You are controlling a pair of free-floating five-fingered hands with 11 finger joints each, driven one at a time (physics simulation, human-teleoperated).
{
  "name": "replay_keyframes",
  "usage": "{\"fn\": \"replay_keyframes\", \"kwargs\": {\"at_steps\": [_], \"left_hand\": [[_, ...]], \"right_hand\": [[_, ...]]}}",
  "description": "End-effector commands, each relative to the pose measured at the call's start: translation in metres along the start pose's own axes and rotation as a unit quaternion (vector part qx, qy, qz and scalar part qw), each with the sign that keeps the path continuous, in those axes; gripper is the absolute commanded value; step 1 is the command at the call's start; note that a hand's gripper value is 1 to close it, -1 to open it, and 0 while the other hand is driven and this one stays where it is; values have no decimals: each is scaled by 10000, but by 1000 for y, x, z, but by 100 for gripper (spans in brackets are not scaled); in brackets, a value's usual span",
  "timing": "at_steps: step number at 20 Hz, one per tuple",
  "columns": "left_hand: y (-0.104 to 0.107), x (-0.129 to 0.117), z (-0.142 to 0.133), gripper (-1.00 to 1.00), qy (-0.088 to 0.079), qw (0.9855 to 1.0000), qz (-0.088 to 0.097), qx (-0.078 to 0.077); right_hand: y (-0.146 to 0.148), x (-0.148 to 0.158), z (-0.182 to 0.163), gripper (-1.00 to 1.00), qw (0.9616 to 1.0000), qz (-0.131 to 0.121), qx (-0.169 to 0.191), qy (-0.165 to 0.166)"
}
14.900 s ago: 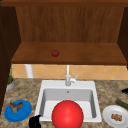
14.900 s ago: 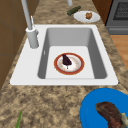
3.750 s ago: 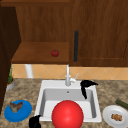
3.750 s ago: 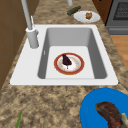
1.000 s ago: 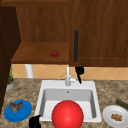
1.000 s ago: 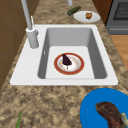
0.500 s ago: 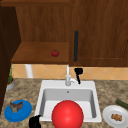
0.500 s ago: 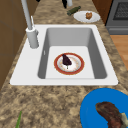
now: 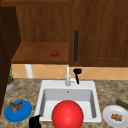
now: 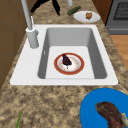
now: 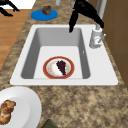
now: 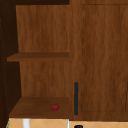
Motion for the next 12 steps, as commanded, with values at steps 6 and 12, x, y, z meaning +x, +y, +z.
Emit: {"fn": "replay_keyframes", "kwargs": {"at_steps": [6,12], "left_hand": [[0,0,0,0,0,10000,0,0],[0,0,0,0,0,10000,0,0]], "right_hand": [[6,-11,-35,-100,9937,-170,1108,-73],[5,-20,-49,-100,9811,-178,1924,-57]]}}
